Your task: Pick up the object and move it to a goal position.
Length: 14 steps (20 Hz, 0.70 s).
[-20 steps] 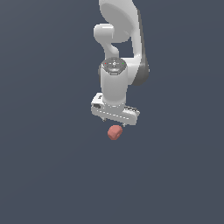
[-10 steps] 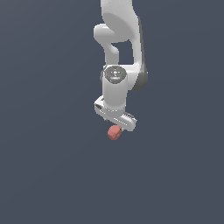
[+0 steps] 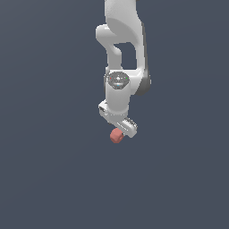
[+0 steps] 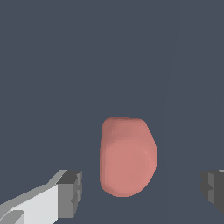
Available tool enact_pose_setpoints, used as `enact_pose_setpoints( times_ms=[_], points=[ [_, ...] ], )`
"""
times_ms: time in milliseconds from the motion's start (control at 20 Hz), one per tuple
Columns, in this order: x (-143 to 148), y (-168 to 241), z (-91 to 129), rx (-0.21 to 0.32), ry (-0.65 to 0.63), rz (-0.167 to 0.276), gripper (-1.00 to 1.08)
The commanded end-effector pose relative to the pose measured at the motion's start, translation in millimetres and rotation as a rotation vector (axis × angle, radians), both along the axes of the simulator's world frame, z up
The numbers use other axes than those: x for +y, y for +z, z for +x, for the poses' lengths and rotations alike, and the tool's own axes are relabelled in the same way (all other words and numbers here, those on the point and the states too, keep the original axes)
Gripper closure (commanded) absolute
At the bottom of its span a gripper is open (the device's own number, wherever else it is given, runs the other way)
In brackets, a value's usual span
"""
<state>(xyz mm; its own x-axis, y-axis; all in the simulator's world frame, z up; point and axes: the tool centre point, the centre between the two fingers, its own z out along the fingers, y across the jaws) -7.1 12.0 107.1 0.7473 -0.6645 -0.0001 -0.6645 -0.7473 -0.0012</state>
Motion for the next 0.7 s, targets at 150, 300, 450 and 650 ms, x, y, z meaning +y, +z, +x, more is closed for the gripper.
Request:
enact_pose_setpoints(
  times_ms=[150, 300, 450, 650],
  points=[
    [0, -2, -1, 0.001, -0.024, -0.001, -0.92],
    [0, -4, -1, 0.001, -0.019, -0.001, -0.92],
    [0, -12, -1, 0.001, -0.020, -0.001, -0.92],
    [0, -32, -2, 0.001, -0.022, -0.001, -0.92]
  ],
)
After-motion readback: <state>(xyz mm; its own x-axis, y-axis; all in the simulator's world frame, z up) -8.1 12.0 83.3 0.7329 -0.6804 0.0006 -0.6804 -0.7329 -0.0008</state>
